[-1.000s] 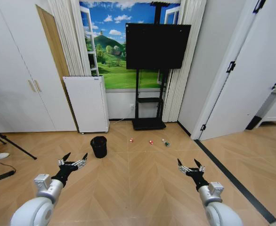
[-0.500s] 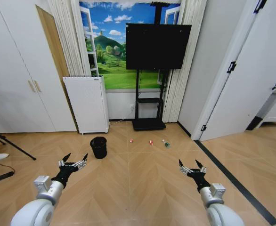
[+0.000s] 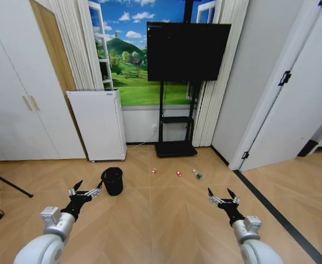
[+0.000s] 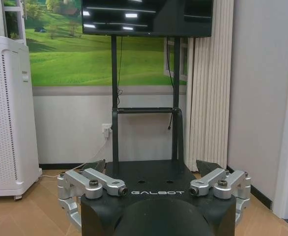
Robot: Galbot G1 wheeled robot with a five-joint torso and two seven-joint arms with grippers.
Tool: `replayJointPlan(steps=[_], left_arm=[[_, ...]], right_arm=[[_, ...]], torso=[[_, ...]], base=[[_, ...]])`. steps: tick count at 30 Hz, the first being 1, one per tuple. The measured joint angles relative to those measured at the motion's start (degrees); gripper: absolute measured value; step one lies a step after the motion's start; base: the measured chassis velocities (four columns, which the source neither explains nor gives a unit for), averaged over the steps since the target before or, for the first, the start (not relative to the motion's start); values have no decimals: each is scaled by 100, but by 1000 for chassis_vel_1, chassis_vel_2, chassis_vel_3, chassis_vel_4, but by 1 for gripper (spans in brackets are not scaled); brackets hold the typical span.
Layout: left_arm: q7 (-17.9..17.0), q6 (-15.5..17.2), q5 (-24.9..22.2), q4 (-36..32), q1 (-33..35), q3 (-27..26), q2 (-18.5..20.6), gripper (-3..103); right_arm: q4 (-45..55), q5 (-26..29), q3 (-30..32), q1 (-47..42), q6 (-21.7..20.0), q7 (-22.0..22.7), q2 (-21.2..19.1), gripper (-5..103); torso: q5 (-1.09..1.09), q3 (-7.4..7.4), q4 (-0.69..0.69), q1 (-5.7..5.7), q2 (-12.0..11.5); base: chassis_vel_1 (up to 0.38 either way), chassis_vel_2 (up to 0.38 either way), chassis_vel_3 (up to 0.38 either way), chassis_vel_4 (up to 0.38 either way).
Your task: Pick up the trash bin and place the garbage on the floor into it.
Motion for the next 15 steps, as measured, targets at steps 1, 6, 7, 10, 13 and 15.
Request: replayJointPlan(steps=[1,6,7,10,13,15], left_arm=[[-2,0,6,7,0,1,-11,100],[-8,11,17,9,0,15,-46,100],[-8,12,25,9,2,18,-53,100],[-10,15,45,9,2,31,-77,100],[-18,26,81,9,9,61,-118,100],[-20,26,96,11,9,70,-129,100]], right_arm=[[-13,0,-7,4,1,-3,-4,100],[-75,4,-36,22,21,-15,-20,100],[-89,6,-43,26,26,-19,-27,100],[-134,9,-60,36,52,-27,-45,100],[-196,12,-70,37,76,-28,-70,100],[-210,13,-71,37,83,-30,-76,100]], torso=[[3,0,3,0,0],[-1,1,0,2,-1],[4,0,3,1,0],[1,1,3,3,-2],[-1,0,1,1,-1],[0,1,4,2,-1]], base=[[-362,352,339,-354],[-371,369,375,-358],[-377,368,368,-357],[-352,359,367,-379],[-366,372,356,-357],[-333,358,342,-343]])
